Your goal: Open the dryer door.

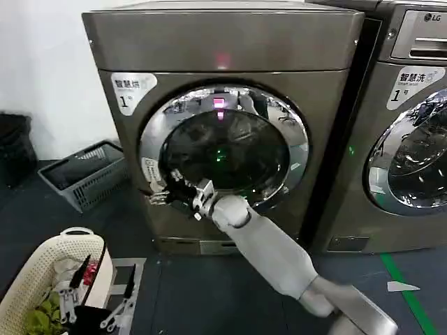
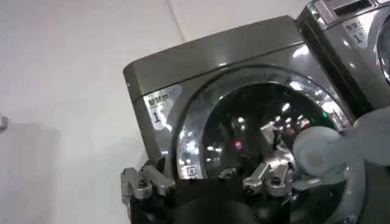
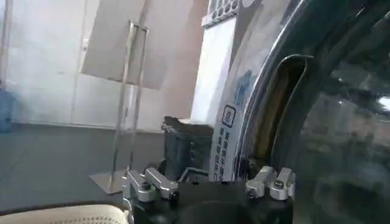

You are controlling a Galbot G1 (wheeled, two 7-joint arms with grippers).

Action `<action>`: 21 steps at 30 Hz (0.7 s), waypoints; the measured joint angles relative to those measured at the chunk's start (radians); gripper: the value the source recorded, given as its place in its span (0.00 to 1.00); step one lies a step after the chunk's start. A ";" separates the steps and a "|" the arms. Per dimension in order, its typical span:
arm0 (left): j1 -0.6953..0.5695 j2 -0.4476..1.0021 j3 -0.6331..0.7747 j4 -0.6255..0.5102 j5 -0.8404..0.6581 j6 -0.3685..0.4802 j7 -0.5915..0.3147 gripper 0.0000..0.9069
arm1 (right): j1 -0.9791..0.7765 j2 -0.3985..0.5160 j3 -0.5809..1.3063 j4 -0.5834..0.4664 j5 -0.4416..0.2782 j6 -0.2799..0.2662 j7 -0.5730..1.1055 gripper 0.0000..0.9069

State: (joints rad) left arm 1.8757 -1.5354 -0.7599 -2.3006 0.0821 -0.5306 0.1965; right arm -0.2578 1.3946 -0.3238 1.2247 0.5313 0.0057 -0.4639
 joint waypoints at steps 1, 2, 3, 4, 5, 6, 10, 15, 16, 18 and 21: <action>-0.007 0.002 -0.008 0.010 -0.006 0.007 0.000 1.00 | 0.000 -0.004 -0.003 0.008 0.005 0.000 -0.006 1.00; -0.012 0.005 -0.017 0.018 -0.014 0.011 0.000 1.00 | 0.000 -0.009 -0.006 0.017 0.010 -0.001 -0.014 1.00; -0.017 0.008 -0.027 0.026 -0.026 0.016 0.001 1.00 | 0.000 -0.012 -0.009 0.022 0.012 -0.001 -0.020 1.00; -0.020 0.012 -0.037 0.032 -0.037 0.021 0.002 1.00 | 0.001 -0.014 -0.010 0.027 0.015 -0.001 -0.024 1.00; -0.023 0.015 -0.047 0.034 -0.045 0.023 0.003 1.00 | 0.001 -0.016 -0.012 0.032 0.018 -0.001 -0.029 1.00; -0.025 0.018 -0.060 0.035 -0.054 0.026 0.004 1.00 | 0.001 -0.018 -0.014 0.037 0.020 -0.001 -0.033 1.00; -0.040 0.027 -0.105 0.038 -0.084 0.042 0.008 1.00 | 0.002 -0.035 -0.024 0.066 0.039 -0.005 -0.052 1.00; -0.054 0.046 -0.160 0.047 -0.132 0.073 0.035 1.00 | 0.004 -0.066 -0.037 0.112 0.078 -0.020 -0.075 1.00; -0.059 0.054 -0.173 0.047 -0.151 0.086 0.041 1.00 | 0.002 -0.073 -0.039 0.124 0.088 -0.024 -0.080 1.00; -0.070 0.066 -0.197 0.054 -0.177 0.103 0.051 1.00 | -0.007 -0.090 -0.043 0.155 0.111 -0.032 -0.090 1.00; -0.090 0.089 -0.222 0.069 -0.195 0.116 0.059 1.00 | -0.020 -0.116 -0.042 0.201 0.131 -0.042 -0.108 1.00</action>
State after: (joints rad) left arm 1.7860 -1.4462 -0.9823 -2.2311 -0.1124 -0.4142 0.2554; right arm -0.2774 1.2788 -0.3654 1.4258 0.6627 -0.0359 -0.5717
